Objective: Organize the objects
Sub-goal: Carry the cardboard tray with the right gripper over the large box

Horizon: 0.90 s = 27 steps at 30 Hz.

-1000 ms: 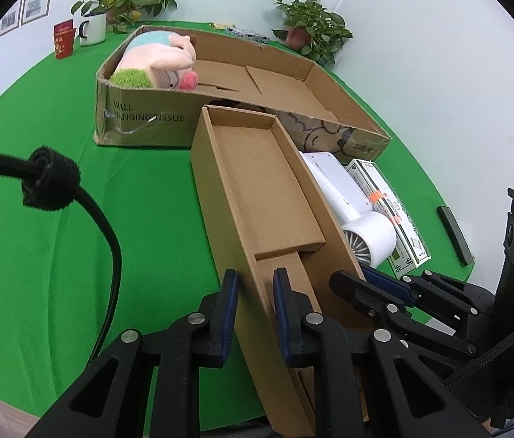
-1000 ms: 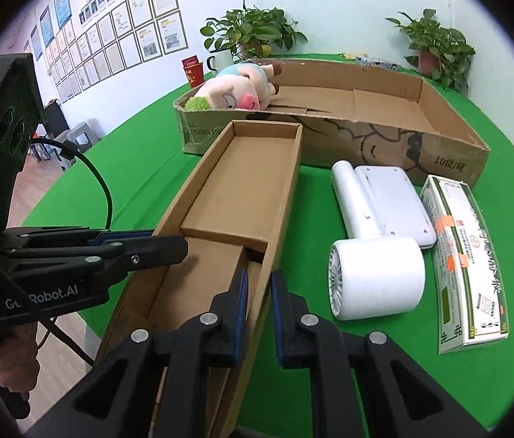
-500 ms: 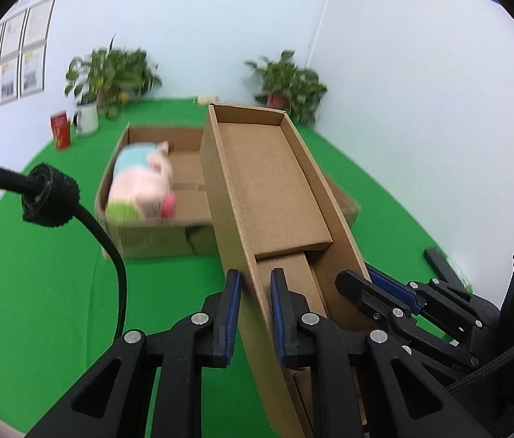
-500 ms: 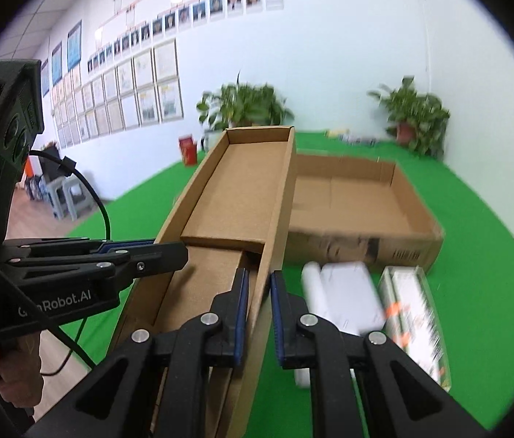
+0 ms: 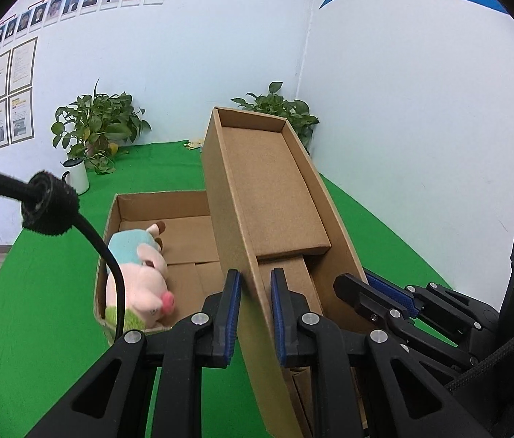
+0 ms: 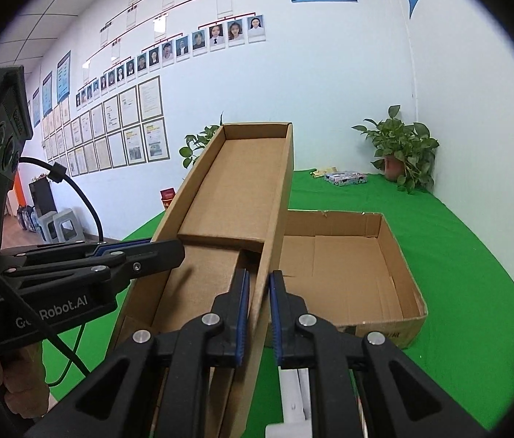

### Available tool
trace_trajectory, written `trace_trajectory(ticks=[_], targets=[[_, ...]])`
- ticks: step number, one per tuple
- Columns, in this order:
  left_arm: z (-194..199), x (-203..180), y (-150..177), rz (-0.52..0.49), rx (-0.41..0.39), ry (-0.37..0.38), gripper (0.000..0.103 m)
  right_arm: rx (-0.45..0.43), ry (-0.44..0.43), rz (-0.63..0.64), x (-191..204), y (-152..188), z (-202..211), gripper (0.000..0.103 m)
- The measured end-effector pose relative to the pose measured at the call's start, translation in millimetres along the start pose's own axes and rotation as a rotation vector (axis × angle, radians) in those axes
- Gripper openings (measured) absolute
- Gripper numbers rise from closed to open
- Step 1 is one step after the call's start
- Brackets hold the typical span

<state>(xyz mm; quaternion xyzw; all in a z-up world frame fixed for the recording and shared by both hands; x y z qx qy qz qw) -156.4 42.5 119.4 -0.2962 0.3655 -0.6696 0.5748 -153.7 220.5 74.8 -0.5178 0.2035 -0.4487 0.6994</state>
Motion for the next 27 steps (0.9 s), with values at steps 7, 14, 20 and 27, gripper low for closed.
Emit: trace_trajectory(ticks=[7, 14, 20, 27], targets=[[-43, 5, -51, -0.015, 0.016, -0.015, 0.014, 0.010, -0.012, -0.004, -17, -27, -32, 0.010], [-107, 20, -88, -0.016, 0.090, -0.036, 0.013, 0.033, -0.015, -0.002, -41, -44, -77, 0.010], [-161, 34, -82, -0.018, 0.166, -0.074, 0.013, 0.087, -0.028, -0.038, -55, -36, -115, 0.010], [-224, 48, -49, -0.052, 0.241, -0.119, 0.012, 0.151, -0.035, -0.094, -70, -9, -150, 0.010]])
Point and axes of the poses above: each gripper's, at about its wrist camera, not at the fingertips, and z roughly against the way its jaws point, x to its left, y to its underside, the point moved 6 cm from there along -z, roughly the way its jaws point, and after that the axes turned 14 degrees about -y, right-handed, at the moved point
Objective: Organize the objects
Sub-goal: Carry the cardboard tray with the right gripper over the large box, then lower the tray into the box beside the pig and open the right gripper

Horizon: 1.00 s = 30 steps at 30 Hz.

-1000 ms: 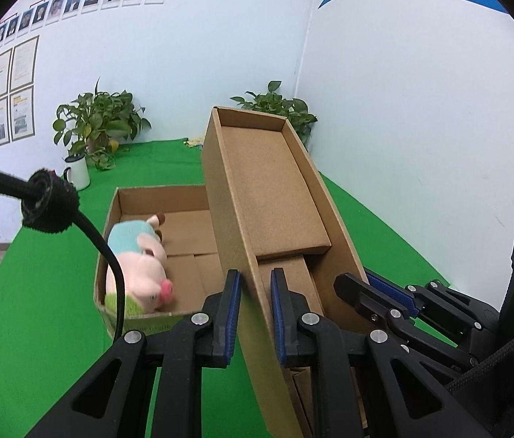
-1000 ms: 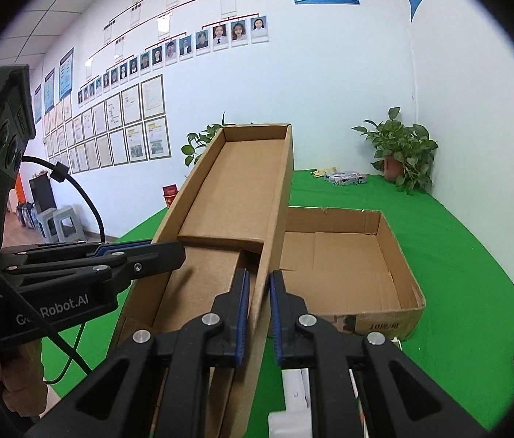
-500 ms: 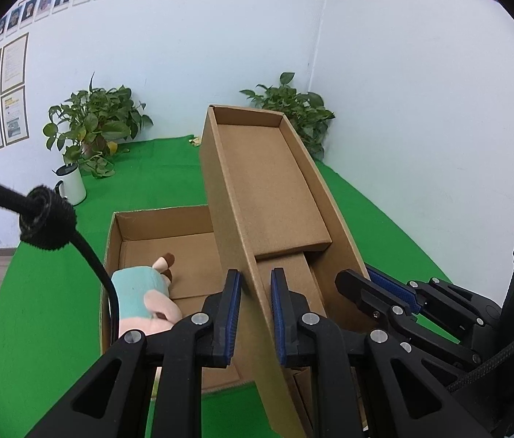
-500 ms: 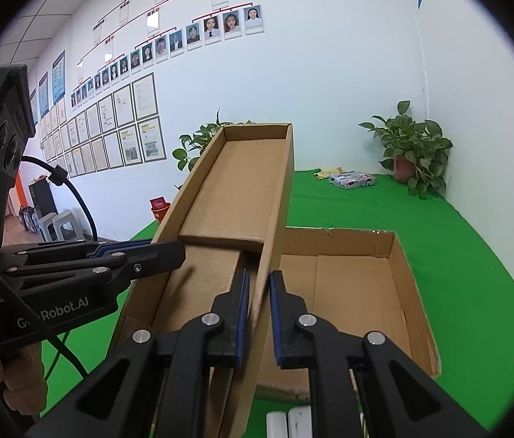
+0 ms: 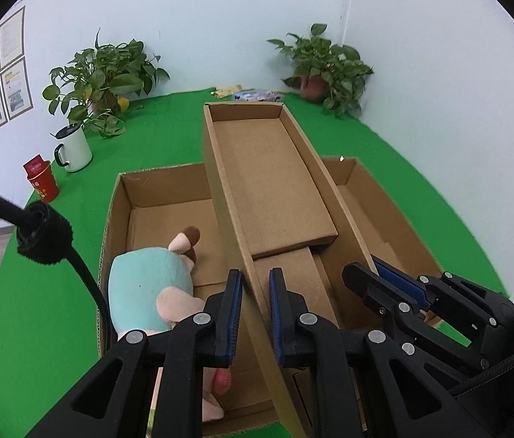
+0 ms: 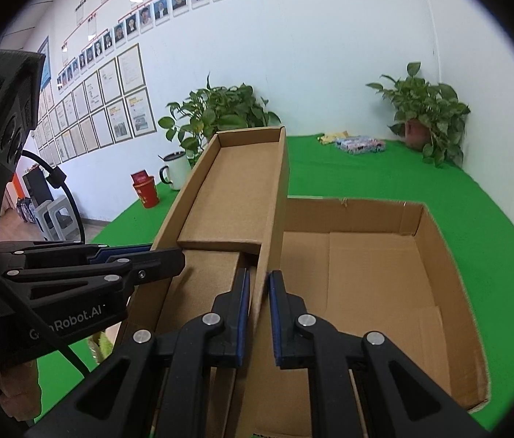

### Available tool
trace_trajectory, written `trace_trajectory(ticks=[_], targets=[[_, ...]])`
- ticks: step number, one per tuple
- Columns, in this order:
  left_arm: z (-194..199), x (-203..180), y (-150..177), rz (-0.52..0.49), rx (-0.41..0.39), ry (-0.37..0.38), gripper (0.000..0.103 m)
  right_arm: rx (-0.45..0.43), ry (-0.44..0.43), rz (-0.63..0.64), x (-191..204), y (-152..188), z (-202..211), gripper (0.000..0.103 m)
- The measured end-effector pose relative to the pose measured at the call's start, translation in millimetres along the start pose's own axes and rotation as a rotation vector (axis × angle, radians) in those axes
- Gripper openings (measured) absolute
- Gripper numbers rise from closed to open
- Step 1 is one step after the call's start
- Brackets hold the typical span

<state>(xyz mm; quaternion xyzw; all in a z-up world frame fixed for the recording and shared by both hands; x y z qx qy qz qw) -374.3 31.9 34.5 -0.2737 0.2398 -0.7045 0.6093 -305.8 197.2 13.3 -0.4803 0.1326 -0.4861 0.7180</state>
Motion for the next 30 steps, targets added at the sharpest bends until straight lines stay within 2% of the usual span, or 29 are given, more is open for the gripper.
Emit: trace_trajectory(ticks=[5, 13, 24, 30], targets=[[-50, -3, 17, -0.021, 0.073, -0.039, 0.010, 0.038, 0.043, -0.008, -6, 16, -23, 0.009], [-96, -1, 41, -0.045, 0.146, -0.074, 0.010, 0.108, -0.002, -0.081, -19, 35, -47, 0.009], [-104, -4, 55, -0.068, 0.182, -0.110, 0.012, 0.209, -0.075, -0.143, -26, 54, -69, 0.010], [-91, 4, 57, -0.049, 0.173, -0.089, 0.012, 0.222, -0.064, -0.109, -21, 56, -74, 0.010]])
Point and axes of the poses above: each gripper's, at about its wrist camera, not at the fingertips, and z roughly against the way its jaws point, x to its left, y to its underside, the point moved 6 cm from there along -z, roughly the way its jaws point, and after that the axes turned 14 degrees about -y, right-handed, at the moved point
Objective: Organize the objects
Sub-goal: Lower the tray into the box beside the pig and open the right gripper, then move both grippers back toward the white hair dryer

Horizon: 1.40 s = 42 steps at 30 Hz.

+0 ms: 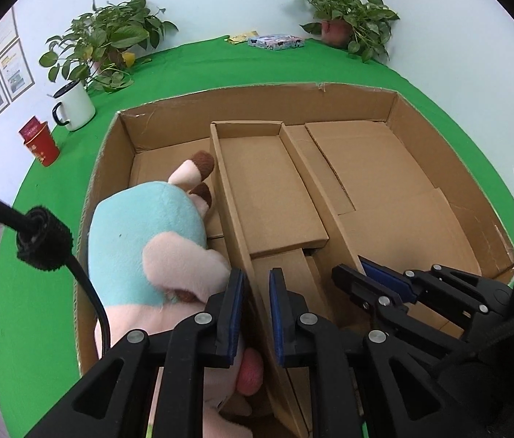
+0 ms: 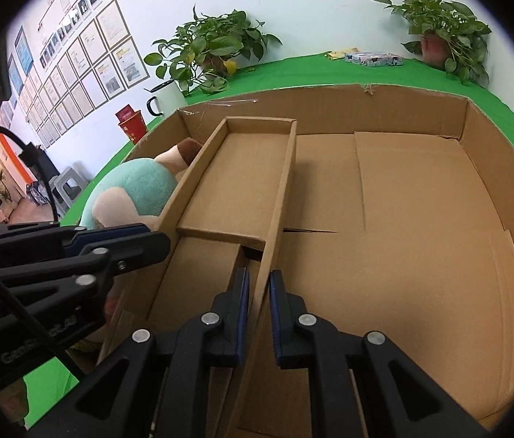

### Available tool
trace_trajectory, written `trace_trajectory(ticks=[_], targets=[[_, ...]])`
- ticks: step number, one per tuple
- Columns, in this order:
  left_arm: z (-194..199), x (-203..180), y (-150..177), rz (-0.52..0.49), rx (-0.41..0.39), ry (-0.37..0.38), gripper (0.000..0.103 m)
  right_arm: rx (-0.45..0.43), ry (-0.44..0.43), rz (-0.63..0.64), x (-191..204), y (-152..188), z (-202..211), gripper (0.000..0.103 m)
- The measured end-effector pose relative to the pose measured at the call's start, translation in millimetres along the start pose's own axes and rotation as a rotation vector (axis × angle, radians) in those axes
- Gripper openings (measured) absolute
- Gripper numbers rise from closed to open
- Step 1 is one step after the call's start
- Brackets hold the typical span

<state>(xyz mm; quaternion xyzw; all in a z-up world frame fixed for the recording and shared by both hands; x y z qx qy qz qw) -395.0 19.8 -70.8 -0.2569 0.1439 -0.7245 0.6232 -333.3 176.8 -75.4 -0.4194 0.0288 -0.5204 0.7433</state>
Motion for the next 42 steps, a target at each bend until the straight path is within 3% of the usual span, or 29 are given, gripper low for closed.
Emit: trace_trajectory(ticks=[9, 11, 12, 13, 15, 16, 17, 21, 24, 27, 28, 32, 42], targets=[[49, 18, 13, 0.028, -0.103, -0.043, 0.013, 0.012, 0.046, 0.103, 10, -2, -3, 0.013], [66, 21, 16, 0.038, -0.145, -0.037, 0.017, 0.002, 0.045, 0.113, 11, -2, 2, 0.014], [72, 22, 17, 0.041, -0.157, -0.038, 0.025, -0.009, 0.047, 0.115, 11, -3, 6, 0.015], [81, 25, 19, 0.050, -0.180, -0.037, 0.035, -0.020, 0.053, 0.115, 12, -3, 11, 0.022], [93, 27, 22, 0.066, -0.207, -0.035, 0.045, -0.060, 0.065, 0.133, 14, -5, 29, 0.045], [99, 29, 24, 0.075, -0.220, -0.033, 0.048, -0.086, 0.072, 0.145, 16, -4, 39, 0.066], [107, 31, 27, 0.083, -0.236, -0.029, 0.049, -0.106, 0.077, 0.152, 17, -3, 48, 0.077], [131, 32, 41, 0.104, -0.282, -0.032, 0.058, -0.148, 0.115, 0.142, 16, 9, 84, 0.080], [150, 29, 58, 0.106, -0.316, -0.094, 0.064, -0.171, 0.154, 0.136, 14, 21, 106, 0.082], [173, 21, 75, 0.096, -0.384, -0.146, 0.083, -0.159, 0.182, 0.145, 18, 30, 121, 0.082], [181, 18, 81, 0.097, -0.404, -0.156, 0.085, -0.160, 0.190, 0.149, 20, 33, 125, 0.082], [207, 8, 102, 0.114, -0.450, -0.159, 0.085, -0.178, 0.227, 0.152, 27, 48, 144, 0.082], [245, -11, 154, 0.160, -0.440, -0.133, 0.085, -0.192, 0.233, 0.137, 34, 94, 176, 0.082]])
Point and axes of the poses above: each gripper's, at about its wrist camera, not at the fingertips, and z roughly against the way its jaws point, x to its left, y to its underside, the point moved 6 cm from there along -z, roughly the way its jaws point, and after that the axes turned 14 degrees about -y, right-handed, at the moved point
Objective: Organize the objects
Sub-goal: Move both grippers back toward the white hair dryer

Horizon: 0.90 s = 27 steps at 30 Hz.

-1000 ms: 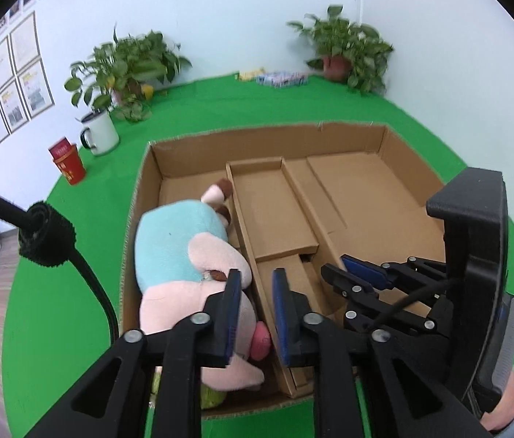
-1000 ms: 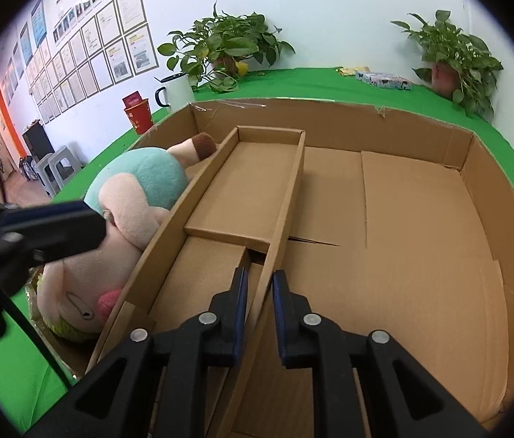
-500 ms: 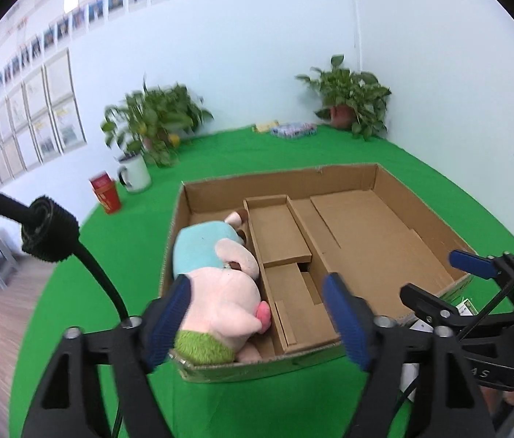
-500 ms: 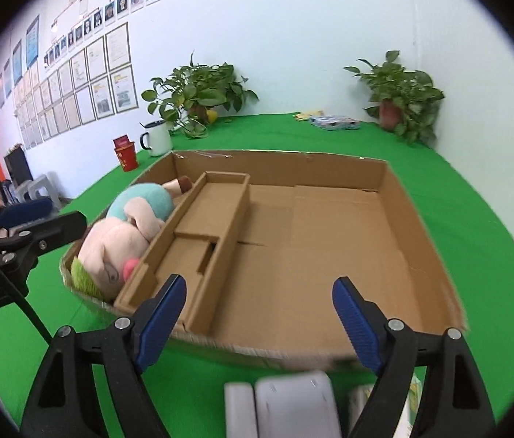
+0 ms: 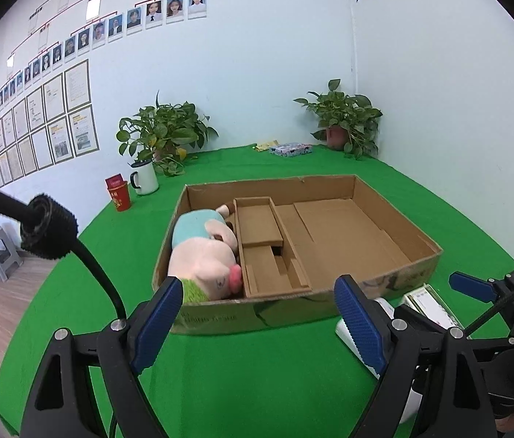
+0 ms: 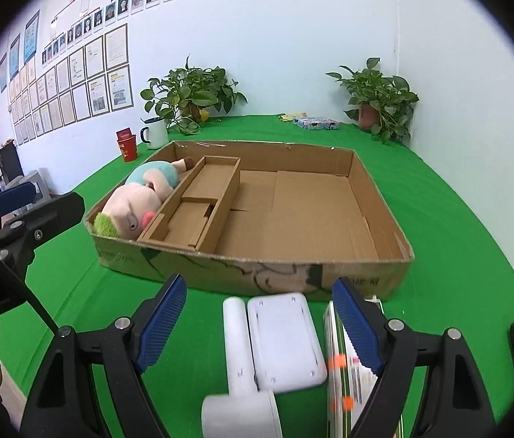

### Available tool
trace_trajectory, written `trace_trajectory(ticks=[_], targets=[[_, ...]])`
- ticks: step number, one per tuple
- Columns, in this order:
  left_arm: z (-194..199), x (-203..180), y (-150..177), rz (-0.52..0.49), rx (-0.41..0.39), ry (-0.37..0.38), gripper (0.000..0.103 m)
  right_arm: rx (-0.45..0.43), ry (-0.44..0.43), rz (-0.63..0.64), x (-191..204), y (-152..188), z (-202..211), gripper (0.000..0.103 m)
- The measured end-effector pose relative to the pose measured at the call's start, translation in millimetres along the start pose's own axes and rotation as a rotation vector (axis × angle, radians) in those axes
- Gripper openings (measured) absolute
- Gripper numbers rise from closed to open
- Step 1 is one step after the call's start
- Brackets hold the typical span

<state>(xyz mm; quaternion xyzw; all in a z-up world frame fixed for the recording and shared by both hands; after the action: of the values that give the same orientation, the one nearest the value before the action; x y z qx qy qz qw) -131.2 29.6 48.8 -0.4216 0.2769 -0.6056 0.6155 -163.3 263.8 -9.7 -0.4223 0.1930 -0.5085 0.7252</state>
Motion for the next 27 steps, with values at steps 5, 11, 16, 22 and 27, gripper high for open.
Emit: trace_trajectory(ticks=[5, 11, 16, 22, 27], targets=[[17, -11, 16, 0.010, 0.028, 0.000, 0.084, -0.008, 0.020, 0.014, 1, 14, 19, 0.082], [16, -13, 20, 0.025, 0.026, 0.029, 0.082, -0.017, 0.056, 0.009, 1, 21, 30, 0.082], [14, -9, 23, 0.042, 0.026, 0.053, 0.082, -0.029, 0.069, 0.034, 8, 23, 35, 0.082], [-2, 0, 34, 0.082, 0.107, 0.093, 0.081, -0.059, 0.001, 0.014, 11, 25, 40, 0.082], [-20, 1, 42, 0.119, 0.165, 0.135, 0.081, -0.034, -0.024, 0.018, 5, 31, 32, 0.081]])
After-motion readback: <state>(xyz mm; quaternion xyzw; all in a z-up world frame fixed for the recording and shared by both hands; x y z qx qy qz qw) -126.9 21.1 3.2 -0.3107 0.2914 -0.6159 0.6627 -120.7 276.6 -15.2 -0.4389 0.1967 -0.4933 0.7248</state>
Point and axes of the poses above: each gripper's, at about its wrist camera, not at the fingertips, and z roughly against the way its jaws point, x to its left, y to its underside, the point moved 6 cm from there along -z, roughly the way its jaws point, and after that the axes turned 14 degrees about -y, right-handed, at the moved point
